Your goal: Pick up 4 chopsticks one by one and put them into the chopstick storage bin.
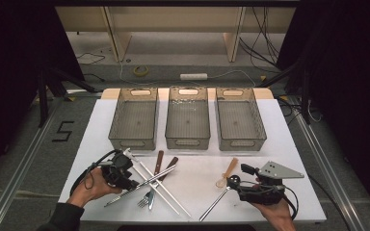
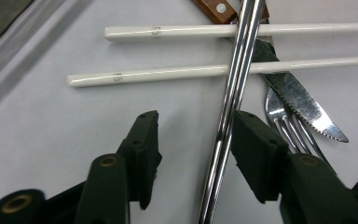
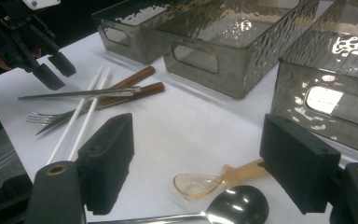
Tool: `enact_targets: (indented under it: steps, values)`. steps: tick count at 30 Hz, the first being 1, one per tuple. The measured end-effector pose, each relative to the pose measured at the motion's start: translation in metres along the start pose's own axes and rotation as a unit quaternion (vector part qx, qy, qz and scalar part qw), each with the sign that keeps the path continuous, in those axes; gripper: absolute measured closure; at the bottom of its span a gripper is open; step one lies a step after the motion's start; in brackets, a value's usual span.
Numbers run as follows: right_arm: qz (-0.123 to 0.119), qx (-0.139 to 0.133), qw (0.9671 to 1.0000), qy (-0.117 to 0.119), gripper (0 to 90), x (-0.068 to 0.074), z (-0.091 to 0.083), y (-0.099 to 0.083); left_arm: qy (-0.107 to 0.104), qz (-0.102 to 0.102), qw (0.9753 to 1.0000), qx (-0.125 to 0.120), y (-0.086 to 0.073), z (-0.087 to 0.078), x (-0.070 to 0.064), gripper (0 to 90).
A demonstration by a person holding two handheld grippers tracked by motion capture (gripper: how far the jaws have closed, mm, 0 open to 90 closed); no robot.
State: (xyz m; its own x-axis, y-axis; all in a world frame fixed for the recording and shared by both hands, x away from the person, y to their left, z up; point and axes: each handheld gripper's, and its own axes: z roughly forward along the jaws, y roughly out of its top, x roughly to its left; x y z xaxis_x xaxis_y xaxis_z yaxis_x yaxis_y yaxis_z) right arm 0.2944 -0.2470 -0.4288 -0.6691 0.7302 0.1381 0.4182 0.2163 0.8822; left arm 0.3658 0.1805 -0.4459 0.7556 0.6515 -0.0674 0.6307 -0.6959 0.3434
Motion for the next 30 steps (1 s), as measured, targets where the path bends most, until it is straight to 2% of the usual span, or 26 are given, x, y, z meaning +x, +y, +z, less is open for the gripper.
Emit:
enact_targets:
  steps: [3,11,20,30]
  values:
    - [0.003,0.005,1.0,-0.003,27.2,-0.001,0.0,0.0,-0.001,0.015,0.9999,0.007,0.002,0.003,-0.002,57.0]
    - [0.005,0.008,1.0,-0.001,27.2,-0.001,0.001,-0.001,-0.006,0.028,0.9994,0.018,0.002,0.007,-0.003,63.5]
    - [0.002,0.009,1.0,0.001,27.2,-0.001,0.001,0.0,-0.006,0.033,0.9993,0.017,0.003,0.009,-0.003,67.9]
    - [0.002,0.008,1.0,0.002,27.2,-0.001,0.001,0.0,-0.012,0.037,0.9989,0.027,0.004,0.015,-0.003,71.5]
